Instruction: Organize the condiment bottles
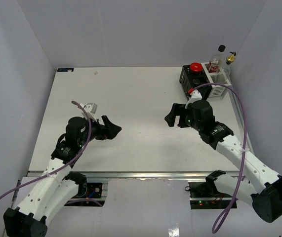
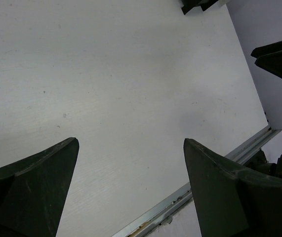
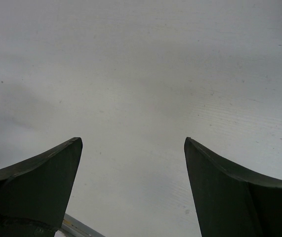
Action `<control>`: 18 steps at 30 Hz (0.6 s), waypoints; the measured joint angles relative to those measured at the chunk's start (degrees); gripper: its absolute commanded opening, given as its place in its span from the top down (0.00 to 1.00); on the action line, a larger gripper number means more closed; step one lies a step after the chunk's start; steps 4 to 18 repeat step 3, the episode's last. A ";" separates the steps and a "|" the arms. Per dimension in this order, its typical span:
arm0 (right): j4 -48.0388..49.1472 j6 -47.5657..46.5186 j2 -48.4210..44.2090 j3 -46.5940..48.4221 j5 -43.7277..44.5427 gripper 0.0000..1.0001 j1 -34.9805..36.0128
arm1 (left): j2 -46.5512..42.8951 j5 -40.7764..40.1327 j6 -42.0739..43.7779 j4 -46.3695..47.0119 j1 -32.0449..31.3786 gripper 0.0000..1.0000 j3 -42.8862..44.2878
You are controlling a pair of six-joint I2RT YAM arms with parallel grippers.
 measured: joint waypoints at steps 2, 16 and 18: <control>0.06 -0.33 -0.31 -0.28 0.06 0.10 0.00 | -0.71 0.00 0.00 -0.36 -0.01 0.02 0.00; 0.12 -0.53 -0.33 -0.36 0.03 0.10 0.00 | -0.96 -0.01 0.00 -0.54 -0.03 0.02 0.00; 0.12 -0.53 -0.33 -0.36 0.03 0.10 0.00 | -0.96 -0.01 0.00 -0.54 -0.03 0.02 0.00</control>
